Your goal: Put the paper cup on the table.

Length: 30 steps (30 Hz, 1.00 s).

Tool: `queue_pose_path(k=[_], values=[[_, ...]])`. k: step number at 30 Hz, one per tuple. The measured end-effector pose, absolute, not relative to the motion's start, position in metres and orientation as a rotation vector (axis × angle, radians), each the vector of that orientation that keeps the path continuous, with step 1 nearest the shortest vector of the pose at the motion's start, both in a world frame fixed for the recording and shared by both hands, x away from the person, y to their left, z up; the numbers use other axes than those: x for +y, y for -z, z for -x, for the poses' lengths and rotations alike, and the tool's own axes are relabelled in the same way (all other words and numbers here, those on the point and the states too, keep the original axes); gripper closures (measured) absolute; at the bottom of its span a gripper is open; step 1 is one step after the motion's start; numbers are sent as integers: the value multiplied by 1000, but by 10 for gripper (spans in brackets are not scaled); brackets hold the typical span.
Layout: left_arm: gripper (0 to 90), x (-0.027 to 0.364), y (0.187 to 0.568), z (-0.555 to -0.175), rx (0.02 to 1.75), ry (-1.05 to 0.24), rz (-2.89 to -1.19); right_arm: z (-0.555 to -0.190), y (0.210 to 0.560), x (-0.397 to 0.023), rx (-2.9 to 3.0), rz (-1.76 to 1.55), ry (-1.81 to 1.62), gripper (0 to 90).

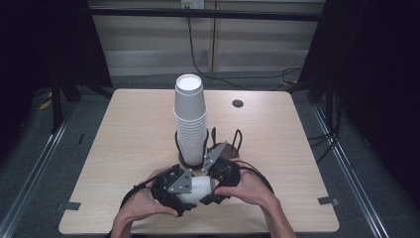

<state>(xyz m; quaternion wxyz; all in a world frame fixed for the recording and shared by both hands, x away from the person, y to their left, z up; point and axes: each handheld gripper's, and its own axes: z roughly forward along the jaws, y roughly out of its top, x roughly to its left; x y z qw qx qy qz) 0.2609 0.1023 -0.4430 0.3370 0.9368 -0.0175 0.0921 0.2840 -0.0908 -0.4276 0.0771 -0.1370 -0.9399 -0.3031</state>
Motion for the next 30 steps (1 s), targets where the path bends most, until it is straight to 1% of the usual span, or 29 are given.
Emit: queue_pose_path(k=[9,18,25,30], values=[[142,109,439,-262,-68,-230,-2403,-283,425,-91,-2812,411,948,233],[143,111,433,-264,-98,-254,-2392,-284,423,-91,-2816,417,956,234],[145,115,434,-263,-76,-251,-2328,-282,419,-91,-2835,410,968,235],[145,117,434,-263,-84,-254,-2317,-283,420,-92,-2828,407,972,235]])
